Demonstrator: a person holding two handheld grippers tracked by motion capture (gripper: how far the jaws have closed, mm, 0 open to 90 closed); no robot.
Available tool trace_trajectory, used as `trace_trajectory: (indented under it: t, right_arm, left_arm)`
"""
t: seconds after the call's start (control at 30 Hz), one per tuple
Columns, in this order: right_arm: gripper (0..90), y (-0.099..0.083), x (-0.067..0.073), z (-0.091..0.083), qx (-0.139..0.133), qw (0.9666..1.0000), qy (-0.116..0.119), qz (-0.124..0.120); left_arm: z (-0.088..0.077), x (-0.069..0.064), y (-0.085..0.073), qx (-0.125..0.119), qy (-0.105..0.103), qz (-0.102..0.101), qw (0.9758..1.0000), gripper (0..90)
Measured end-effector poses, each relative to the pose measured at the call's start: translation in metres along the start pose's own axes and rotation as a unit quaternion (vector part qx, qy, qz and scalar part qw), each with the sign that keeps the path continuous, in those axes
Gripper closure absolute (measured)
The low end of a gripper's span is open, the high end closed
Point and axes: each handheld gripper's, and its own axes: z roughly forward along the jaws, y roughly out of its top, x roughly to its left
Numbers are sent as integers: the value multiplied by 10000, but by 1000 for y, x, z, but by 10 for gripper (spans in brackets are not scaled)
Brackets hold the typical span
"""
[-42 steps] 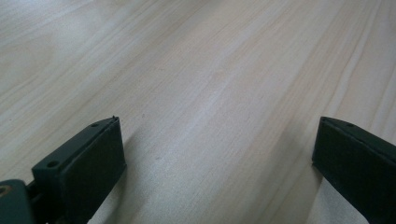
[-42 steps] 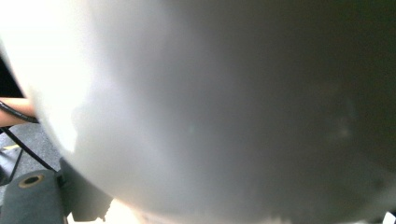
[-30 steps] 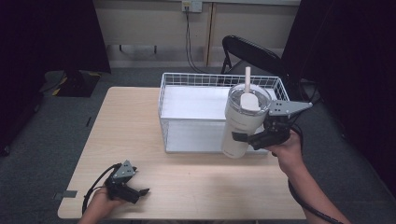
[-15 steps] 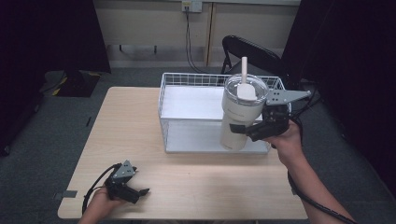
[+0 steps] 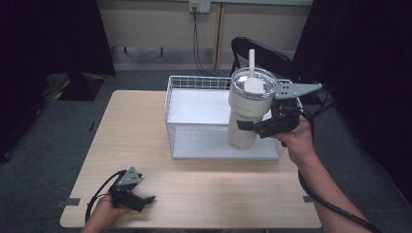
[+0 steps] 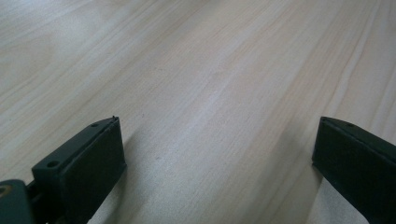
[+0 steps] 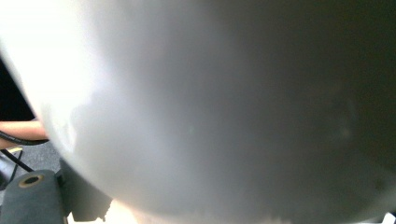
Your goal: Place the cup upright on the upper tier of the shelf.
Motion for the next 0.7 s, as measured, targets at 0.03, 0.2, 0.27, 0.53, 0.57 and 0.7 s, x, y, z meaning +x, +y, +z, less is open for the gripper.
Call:
trace_trajectory:
  t: [0.03, 0.2, 0.27, 0.53, 0.57, 0.7]
  right_arm:
    - [101, 0, 0, 0, 0, 10000, 0, 0]
    - [101, 7, -2, 2, 26, 10000, -15, -58]
    - [101, 10, -3, 2, -10, 10000, -18, -63]
    - [101, 20, -6, 3, -2, 9999, -57, -89]
    - [101, 23, -6, 4, 6, 9999, -78, -81]
    - [101, 28, -7, 6, 10, 9999, -104, -95]
  left_arm:
    - [0, 0, 0, 0, 0, 0, 10000, 16]
    - [0, 0, 0, 0, 0, -1, 10000, 16]
    - [0, 0, 0, 3, -6, -6, 10000, 15]
    - [0, 0, 0, 7, 4, 11, 10000, 14]
    - [0, 0, 0, 6, 5, 12, 10000, 14]
    - [0, 0, 0, 7, 3, 13, 10000, 13]
